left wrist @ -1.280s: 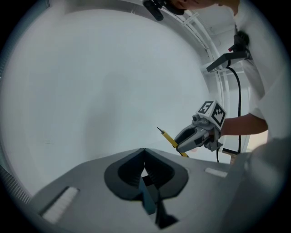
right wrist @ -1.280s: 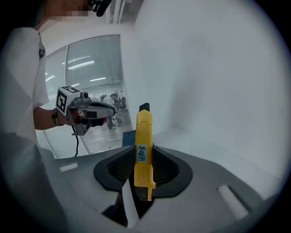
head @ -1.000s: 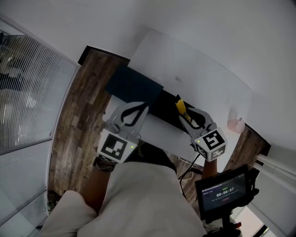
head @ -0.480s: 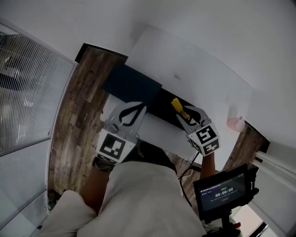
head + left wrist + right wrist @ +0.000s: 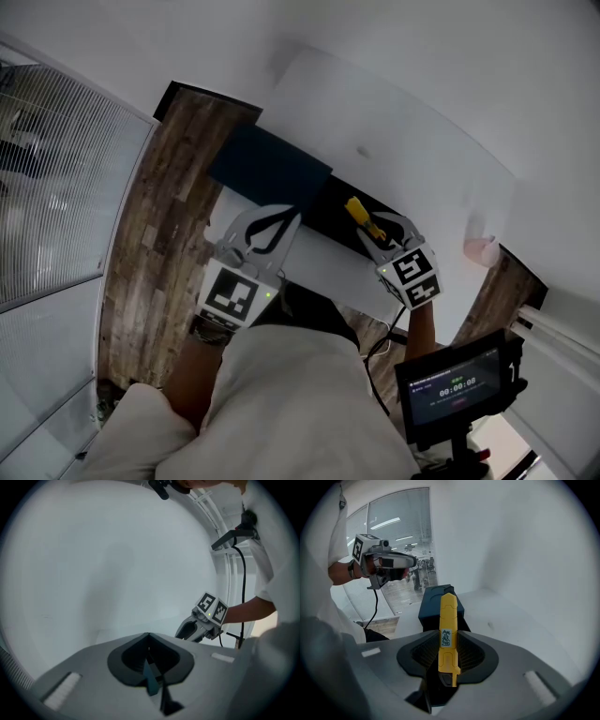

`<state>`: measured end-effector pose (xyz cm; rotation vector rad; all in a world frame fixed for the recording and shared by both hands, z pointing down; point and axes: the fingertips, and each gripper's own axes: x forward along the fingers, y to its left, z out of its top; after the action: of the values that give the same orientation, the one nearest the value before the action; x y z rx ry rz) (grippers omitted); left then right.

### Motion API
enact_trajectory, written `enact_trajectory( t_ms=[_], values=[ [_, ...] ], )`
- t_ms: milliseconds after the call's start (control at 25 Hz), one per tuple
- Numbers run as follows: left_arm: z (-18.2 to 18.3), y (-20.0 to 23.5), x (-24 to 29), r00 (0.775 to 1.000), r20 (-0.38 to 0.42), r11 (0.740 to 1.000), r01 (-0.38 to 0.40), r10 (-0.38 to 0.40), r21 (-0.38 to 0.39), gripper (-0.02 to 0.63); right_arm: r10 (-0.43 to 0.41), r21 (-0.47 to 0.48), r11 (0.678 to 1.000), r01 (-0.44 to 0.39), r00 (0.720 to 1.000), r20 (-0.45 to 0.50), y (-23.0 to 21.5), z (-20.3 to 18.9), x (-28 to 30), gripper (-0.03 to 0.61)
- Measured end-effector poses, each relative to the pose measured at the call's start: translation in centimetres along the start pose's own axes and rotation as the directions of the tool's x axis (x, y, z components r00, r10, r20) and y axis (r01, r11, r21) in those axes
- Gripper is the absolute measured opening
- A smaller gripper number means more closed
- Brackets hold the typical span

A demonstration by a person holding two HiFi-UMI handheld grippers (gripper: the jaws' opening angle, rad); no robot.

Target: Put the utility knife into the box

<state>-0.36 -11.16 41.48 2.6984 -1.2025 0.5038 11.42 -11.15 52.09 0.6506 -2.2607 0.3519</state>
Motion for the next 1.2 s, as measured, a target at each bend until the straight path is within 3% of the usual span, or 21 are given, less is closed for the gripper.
enact_trajectory(
  t_ms=[1200],
  values=[
    [-0.7, -0.6, -0.6, 0.999, -0.029, 1.000, -0.013, 0.013, -0.008, -0.002, 0.049, -0.103, 0.992, -0.069, 0.981, -0.186, 0.4, -3.9, 2.9, 0.117]
  ],
)
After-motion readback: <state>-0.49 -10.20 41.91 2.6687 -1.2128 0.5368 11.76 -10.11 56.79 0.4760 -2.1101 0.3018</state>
